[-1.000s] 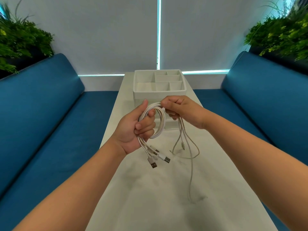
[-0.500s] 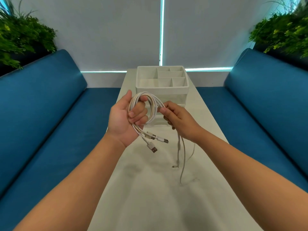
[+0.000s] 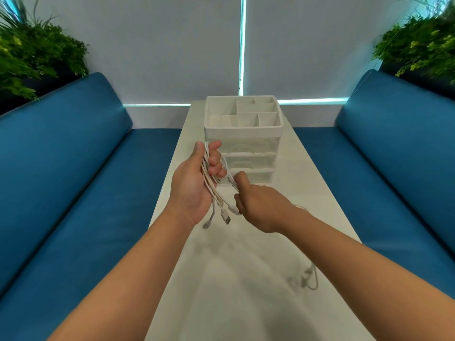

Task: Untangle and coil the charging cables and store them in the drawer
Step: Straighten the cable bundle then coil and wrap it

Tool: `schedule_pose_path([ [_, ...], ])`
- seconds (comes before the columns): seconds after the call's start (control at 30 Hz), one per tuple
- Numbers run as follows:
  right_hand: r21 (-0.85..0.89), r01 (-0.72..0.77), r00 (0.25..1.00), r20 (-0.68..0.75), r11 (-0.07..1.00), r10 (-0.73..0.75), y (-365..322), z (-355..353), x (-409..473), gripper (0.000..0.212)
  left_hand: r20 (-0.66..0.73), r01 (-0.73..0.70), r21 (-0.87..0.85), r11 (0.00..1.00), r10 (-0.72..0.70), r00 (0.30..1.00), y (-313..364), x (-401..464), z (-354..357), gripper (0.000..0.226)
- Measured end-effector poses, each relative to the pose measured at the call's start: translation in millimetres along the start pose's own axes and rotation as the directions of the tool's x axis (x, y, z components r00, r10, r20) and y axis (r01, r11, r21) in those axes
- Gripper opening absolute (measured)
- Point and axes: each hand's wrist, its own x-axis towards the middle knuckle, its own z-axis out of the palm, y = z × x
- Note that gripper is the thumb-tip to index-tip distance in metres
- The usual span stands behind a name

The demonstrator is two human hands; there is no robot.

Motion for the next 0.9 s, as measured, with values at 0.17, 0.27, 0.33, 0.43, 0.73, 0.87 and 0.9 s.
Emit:
schedule_pose_path([
  [0.17,-0.220,0.097,0.991,-0.070,0.971,-0.115,6.1,-11.3,1.3,0.026,-0.083,-0.027,0.105,0.994,0.036,0.996,-6.4,-4.0,-6.7,0.039],
  [0.27,-0.258,0.152,0.984,-0.049,0.954,-0.170,0.1,-19.2,3.4,0.034,-0.090,-0.073,0.265,0.961,0.101,0.991,-12.6,-5.6,-5.2,0.035],
  [0.33,-0.218,0.187,0.982,0.003,0.958,-0.191,-5.9,-20.9,3.9,0.035,-0.066,-0.079,0.368,0.927,0.111,0.992,-16.7,-6.2,-3.1,0.033],
  [0.43,-0.165,0.251,0.968,0.042,0.954,-0.247,-7.5,-19.3,4.8,0.034,-0.035,-0.054,0.531,0.846,0.085,0.996,-19.6,-4.4,-0.1,0.034],
  [0.73,-0.074,0.315,0.941,-0.105,0.946,-0.322,-4.9,-38.5,0.9,0.017,0.193,-0.217,0.942,0.256,0.115,0.974,-22.9,2.9,-10.7,0.055],
  [0.87,-0.076,0.327,0.943,-0.043,0.942,-0.331,0.2,-48.5,2.5,0.029,0.176,-0.164,0.965,0.204,-0.042,0.983,-18.1,-1.8,-2.2,0.077],
  [0.9,-0.096,0.314,0.948,-0.026,0.945,-0.317,3.3,-49.4,4.0,0.034,0.180,-0.161,0.964,0.211,-0.075,0.981,-17.3,-1.2,-1.5,0.078],
])
